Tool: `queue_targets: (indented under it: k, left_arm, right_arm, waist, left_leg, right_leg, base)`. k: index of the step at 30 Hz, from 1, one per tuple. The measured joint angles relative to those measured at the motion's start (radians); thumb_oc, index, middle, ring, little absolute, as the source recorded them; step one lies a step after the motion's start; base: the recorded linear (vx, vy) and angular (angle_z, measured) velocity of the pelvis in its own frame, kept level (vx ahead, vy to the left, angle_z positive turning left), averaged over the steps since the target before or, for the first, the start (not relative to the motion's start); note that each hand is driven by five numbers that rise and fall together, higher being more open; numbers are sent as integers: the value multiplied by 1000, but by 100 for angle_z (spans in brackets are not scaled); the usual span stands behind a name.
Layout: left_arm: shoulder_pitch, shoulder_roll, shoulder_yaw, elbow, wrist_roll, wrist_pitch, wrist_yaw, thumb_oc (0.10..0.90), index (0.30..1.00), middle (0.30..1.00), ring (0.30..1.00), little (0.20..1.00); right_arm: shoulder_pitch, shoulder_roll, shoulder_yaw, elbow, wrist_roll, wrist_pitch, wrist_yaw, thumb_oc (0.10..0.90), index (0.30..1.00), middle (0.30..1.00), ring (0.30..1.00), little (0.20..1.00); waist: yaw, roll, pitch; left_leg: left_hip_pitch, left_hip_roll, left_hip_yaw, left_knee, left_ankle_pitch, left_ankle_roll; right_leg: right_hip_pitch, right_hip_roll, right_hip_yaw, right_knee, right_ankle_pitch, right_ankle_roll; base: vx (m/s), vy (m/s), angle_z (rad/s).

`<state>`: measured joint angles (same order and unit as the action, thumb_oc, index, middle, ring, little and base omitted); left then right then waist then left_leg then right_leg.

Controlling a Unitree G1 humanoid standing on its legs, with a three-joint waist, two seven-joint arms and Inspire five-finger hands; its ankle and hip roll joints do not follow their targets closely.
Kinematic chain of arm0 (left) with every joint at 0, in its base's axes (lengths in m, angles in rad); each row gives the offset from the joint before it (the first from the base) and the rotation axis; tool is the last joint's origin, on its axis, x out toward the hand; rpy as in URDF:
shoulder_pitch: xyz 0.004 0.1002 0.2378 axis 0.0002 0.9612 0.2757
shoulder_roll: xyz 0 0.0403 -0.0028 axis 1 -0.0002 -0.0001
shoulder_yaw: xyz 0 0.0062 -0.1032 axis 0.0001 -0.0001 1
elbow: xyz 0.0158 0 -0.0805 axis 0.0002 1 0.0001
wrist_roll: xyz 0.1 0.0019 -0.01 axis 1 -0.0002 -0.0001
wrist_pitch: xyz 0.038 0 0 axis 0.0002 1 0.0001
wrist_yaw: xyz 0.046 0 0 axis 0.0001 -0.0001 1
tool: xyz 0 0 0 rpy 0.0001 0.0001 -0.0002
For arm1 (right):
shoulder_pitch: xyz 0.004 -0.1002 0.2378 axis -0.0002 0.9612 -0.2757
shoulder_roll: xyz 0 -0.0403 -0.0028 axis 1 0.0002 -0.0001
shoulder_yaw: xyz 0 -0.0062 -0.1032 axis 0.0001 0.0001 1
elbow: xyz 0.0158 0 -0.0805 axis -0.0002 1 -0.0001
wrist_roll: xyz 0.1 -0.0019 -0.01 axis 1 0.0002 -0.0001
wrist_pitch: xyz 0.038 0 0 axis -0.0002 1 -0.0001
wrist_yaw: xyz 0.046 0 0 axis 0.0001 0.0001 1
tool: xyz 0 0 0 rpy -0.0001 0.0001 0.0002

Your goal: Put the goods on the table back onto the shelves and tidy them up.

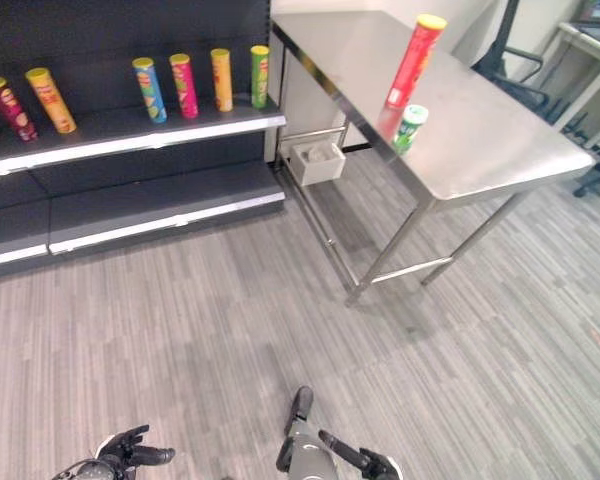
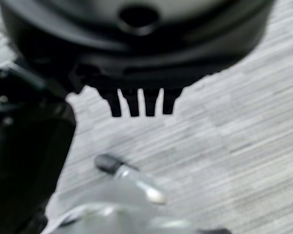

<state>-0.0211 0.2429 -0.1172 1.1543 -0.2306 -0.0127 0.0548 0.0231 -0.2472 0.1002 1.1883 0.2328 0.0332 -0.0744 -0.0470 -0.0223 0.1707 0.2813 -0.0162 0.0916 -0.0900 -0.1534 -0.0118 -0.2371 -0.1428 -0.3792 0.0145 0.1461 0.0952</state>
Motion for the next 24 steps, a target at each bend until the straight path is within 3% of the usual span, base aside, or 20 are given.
queue_targets:
  k: [2,4,6,7,8,10,11,12,13,15,17,19,20,21,24]
  left_arm:
    - [-8,-32,-1,-1,0,-2,-2,800,900,900,900,900]
    - [16,-49,-1,-18,0,-2,-2,800,900,900,900,900]
    - [16,-52,2,-24,-1,-2,-2,800,900,900,900,900]
    - [14,-50,3,-40,-2,-3,-1,800,900,900,900,900]
    - [12,-49,2,-55,-3,-3,-1,800,900,900,900,900]
    - [-5,-43,10,-66,-23,-4,-3,800,900,900,900,900]
    - [-19,-31,8,-66,-23,-4,-2,800,900,900,900,900]
    - [-25,-17,0,-67,-22,-5,-1,800,900,900,900,900]
    - [-28,-13,-2,-66,-22,-4,-2,800,900,900,900,900]
    - [-26,-18,-6,-59,-22,-4,-2,800,900,900,900,900]
    - [-24,-26,-10,-52,-25,-3,-3,800,900,900,900,900]
    - [-25,-31,-2,-56,-27,-6,-2,800,900,900,900,900]
    - [-28,-36,2,-57,-33,-13,-1,800,900,900,900,900]
    - [-29,-38,0,-59,-39,-14,-1,800,900,900,900,900]
    - [-22,-39,0,-33,-39,-12,-1,800,900,900,900,900]
  right_arm:
    - [0,-16,1,-4,0,-1,1,800,900,900,900,900]
    - [-21,-65,41,-84,0,-14,1,800,900,900,900,900]
    - [-28,-83,40,-111,0,-30,1,800,900,900,900,900]
    - [-40,-84,40,-115,0,-32,2,800,900,900,900,900]
    - [-46,-84,42,-114,0,-30,1,800,900,900,900,900]
    - [-61,-82,50,-104,1,-30,1,800,900,900,900,900]
    - [-67,-78,50,-91,1,-28,0,800,900,900,900,900]
    - [-69,-70,51,-84,5,-25,-1,800,900,900,900,900]
    - [-69,-68,51,-82,8,-25,-1,800,900,900,900,900]
    - [-65,-66,62,-55,8,-22,-2,800,900,900,900,900]
    - [-59,-62,80,-27,8,-17,-2,800,900,900,900,900]
    - [-56,-59,85,-13,7,-9,-4,800,900,900,900,900]
    - [-54,-60,85,-15,7,-7,-5,800,900,900,900,900]
    - [-49,-60,85,-17,7,-9,-5,800,900,900,900,900]
    - [-54,-60,85,-17,-5,-11,-5,800,900,900,900,900]
  waist:
    - [-2,32,-9]
    - [7,39,-13]
    - [5,45,-17]
    - [11,35,-10]
    - [23,24,-2]
    - [32,-11,19]
    - [36,-20,28]
    - [35,-32,35]
    - [31,-34,36]
    - [32,-27,39]
    - [35,-10,47]
    - [50,12,55]
    - [71,24,59]
    - [83,32,58]
    - [93,56,41]
  left_leg:
    - [17,72,9,56,15,-54]
    - [-44,109,8,318,30,-103]
    - [-110,125,2,459,65,-164]
    - [-201,140,-16,650,105,-186]
    - [-302,148,-54,838,157,-196]
    - [-518,142,-93,1043,175,-169]
    - [-563,145,-75,1020,165,-154]
    - [-563,161,-17,875,139,-110]
    - [-548,169,24,724,134,-101]
    - [-519,158,72,331,162,-125]
    - [-490,126,49,13,230,-137]
    - [-515,112,-36,-11,273,-153]
    - [-517,108,-57,-10,300,-168]
    - [-516,102,-55,-6,301,-167]
    - [-455,91,-42,-5,308,-137]
  right_leg:
    - [60,73,-4,-26,28,-85]
    - [176,130,24,-108,4,-178]
    - [200,149,28,-107,-33,-189]
    - [214,160,38,-107,-39,-210]
    - [229,162,47,-107,-50,-222]
    - [282,166,54,-107,-90,-260]
    - [302,167,61,-109,-104,-254]
    - [321,165,68,-115,-120,-228]
    - [327,167,64,-115,-124,-218]
    - [343,178,78,-115,-148,-182]
    - [365,193,85,-114,-166,-154]
    - [393,209,105,-110,-189,-147]
    - [412,215,121,-114,-188,-176]
    - [428,214,134,-114,-193,-181]
    - [495,192,196,-108,-240,-131]
  base:
    - [342,-330,27]
    - [362,-423,-30]
    - [169,-282,-15]
    - [101,-203,-13]
    - [127,-175,-38]
    - [242,-134,-29]
    - [255,-28,-14]
    - [200,42,-13]
    - [203,70,-17]
    - [233,93,-14]
    - [272,77,-5]
    - [205,45,-27]
    - [173,59,-61]
    - [270,111,-61]
    - [362,229,-55]
